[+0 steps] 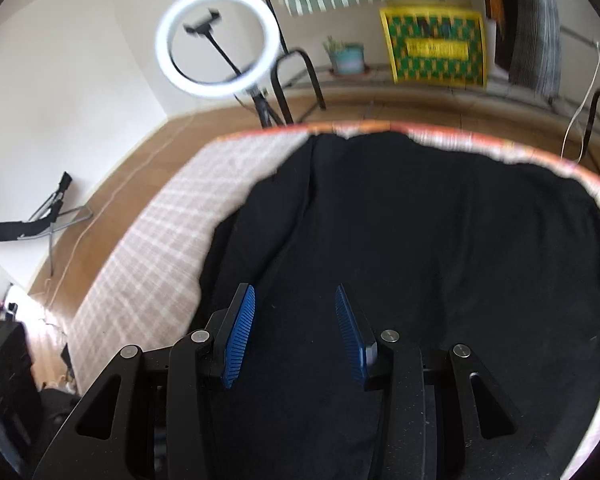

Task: Fold large clothes

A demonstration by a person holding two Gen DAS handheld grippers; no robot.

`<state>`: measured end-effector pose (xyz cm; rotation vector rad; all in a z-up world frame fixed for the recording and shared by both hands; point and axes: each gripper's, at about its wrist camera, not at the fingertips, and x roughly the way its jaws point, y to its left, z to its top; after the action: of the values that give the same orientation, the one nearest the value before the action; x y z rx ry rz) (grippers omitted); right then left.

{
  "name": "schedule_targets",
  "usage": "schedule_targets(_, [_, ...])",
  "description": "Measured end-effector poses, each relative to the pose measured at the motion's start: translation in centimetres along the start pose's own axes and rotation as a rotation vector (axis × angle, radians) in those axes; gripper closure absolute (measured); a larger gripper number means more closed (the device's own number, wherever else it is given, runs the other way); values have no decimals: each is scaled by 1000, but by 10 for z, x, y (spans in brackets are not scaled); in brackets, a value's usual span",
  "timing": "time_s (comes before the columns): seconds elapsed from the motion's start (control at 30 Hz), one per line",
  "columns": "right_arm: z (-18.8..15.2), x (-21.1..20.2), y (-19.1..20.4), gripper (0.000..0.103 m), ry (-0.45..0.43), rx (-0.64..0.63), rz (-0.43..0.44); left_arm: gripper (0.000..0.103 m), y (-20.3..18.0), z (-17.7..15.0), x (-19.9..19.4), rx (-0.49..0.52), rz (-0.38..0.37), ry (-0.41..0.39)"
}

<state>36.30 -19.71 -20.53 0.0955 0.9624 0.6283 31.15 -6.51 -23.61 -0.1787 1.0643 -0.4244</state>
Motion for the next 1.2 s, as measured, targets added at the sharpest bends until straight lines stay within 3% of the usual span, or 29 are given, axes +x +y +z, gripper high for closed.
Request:
schedule_targets(0.07, [-4,10,0,65,27,-7,0,64,0,-7,-8,19,-5,14])
schedule_targets(0.1, [-6,9,0,65,31,-15,3,59,3,-12,-16,20,0,2])
schedule_targets(0.23, [-14,-11,3,65,17,-43,17,57,34,-38,-59,-59,9,-62])
schedule_targets(0.33, [-23,-30,9,65,12,-65,16,57,70,-61,-79,-182,51,-81])
schedule_targets(0.43, [-37,-44,15,65,27,-63,31,57,98,-75,-77,-262,50,-67])
schedule_targets(0.5, [-45,-51,24,65,40,-64,42,57,111,-78,-69,-280,127,-54])
schedule_targets(0.63, [-61,-73,46,65,45,-63,56,52,152,-79,-62,-472,178,-55])
schedule_targets(0.7, [-71,-88,55,65,39,-54,67,52,161,-76,-58,-491,191,-63])
schedule_targets(0.8, [-80,-102,60,65,14,-29,81,52,154,-68,-51,-398,226,-78])
schedule_targets(0.83, [-82,-106,61,65,4,-22,73,63,155,-68,-50,-353,247,-82])
schedule_targets(0.87, [-84,-108,61,65,-4,-20,64,94,150,-68,-47,-310,265,-79])
schedule_targets(0.9, [-86,-110,61,65,-10,-20,57,99,146,-66,-41,-284,265,-71])
schedule_targets(1.03, [-91,-107,54,65,-3,-5,39,100,126,-67,-54,-270,179,-105])
schedule_targets(1.2, [-92,-103,43,65,3,-7,7,100,66,-72,-93,-138,30,-153])
